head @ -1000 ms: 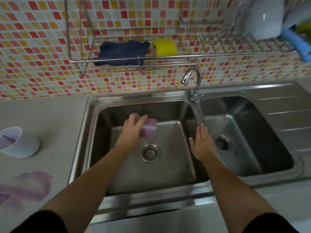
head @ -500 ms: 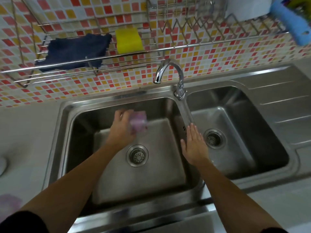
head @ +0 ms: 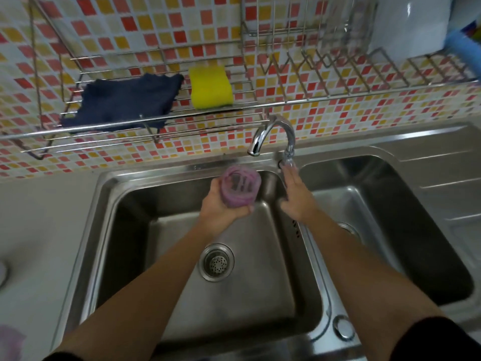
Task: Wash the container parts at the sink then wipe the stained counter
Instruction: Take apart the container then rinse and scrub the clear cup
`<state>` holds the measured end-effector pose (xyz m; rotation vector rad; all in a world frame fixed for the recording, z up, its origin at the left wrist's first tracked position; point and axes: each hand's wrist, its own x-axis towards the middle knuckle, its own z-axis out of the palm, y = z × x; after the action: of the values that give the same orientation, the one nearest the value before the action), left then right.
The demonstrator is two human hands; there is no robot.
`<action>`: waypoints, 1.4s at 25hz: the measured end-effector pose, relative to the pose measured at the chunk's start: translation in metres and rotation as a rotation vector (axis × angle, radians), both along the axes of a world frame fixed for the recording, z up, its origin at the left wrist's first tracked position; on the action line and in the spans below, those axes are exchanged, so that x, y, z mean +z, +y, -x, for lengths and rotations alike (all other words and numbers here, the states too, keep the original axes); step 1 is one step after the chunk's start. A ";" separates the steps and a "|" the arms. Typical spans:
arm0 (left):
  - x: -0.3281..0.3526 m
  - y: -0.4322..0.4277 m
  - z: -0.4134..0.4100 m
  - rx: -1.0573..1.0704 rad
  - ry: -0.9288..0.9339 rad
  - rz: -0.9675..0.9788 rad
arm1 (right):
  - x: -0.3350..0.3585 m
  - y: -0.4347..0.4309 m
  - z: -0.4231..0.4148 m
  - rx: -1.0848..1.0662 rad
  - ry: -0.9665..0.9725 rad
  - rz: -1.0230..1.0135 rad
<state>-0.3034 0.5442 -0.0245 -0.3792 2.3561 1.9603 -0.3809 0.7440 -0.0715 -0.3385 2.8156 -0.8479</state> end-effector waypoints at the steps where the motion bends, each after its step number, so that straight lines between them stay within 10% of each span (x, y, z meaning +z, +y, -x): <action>1: -0.001 0.000 0.002 -0.014 0.001 -0.021 | -0.003 0.000 -0.001 0.078 0.047 -0.095; 6: -0.011 0.004 0.000 -0.124 0.037 -0.174 | -0.002 0.003 0.003 0.222 0.092 -0.398; 13: -0.016 0.016 0.003 -0.090 0.037 -0.352 | -0.020 0.022 -0.061 0.017 0.074 -0.251; 21: -0.022 0.016 0.000 -0.049 -0.013 0.172 | -0.052 0.034 -0.099 -0.095 0.104 -0.349; 35: -0.019 0.005 -0.001 -0.177 -0.098 0.253 | -0.067 0.037 -0.096 -0.097 0.155 -0.317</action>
<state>-0.3022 0.5488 -0.0432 -0.2604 2.4832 1.5389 -0.2852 0.7810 -0.1389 -0.2287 3.0668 -0.3941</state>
